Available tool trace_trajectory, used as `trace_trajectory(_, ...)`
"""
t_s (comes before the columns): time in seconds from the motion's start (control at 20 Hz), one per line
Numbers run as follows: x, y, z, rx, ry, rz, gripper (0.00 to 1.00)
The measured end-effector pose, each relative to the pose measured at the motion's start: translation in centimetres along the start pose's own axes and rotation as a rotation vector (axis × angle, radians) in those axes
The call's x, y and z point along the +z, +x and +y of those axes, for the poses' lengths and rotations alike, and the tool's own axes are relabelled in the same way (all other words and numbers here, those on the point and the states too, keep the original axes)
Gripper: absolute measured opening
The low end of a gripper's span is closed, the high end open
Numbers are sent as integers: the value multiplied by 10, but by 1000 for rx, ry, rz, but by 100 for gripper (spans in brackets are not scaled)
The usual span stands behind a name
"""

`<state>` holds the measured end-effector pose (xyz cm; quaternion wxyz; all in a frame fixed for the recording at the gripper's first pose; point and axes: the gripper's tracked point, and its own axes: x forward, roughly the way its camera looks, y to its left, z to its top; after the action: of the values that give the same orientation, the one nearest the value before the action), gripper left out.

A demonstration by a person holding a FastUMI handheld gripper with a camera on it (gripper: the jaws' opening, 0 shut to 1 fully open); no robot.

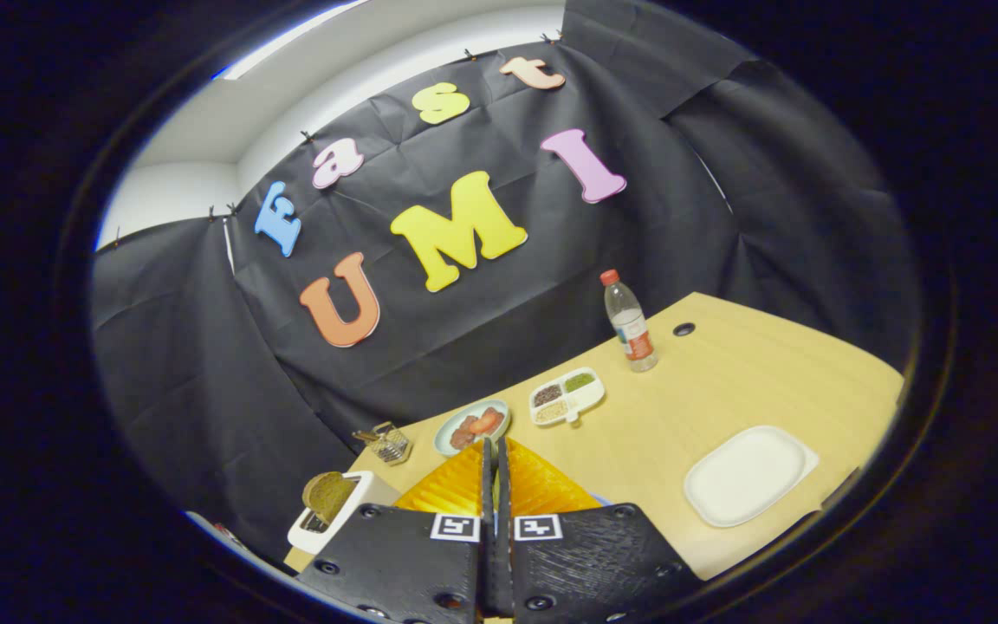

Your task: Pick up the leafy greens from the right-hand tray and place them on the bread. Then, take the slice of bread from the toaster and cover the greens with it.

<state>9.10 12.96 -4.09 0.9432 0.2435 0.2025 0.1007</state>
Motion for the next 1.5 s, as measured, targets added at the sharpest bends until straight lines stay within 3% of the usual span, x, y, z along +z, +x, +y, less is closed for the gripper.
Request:
trace_trajectory(0.2,-45,20,32,18,53,48,0)
trace_trajectory(0.45,-84,37,37,12,145,95,0)
trace_trajectory(0.7,-100,44,5,-49,172,116,0)
trace_trajectory(1.05,-101,42,-46,-127,108,115,2)
trace_trajectory(1.25,-114,41,-71,-153,58,161,16)
trace_trajectory(1.3,-114,41,-76,-159,44,165,28)
trace_trajectory(1.5,-113,35,-88,-173,8,170,56)
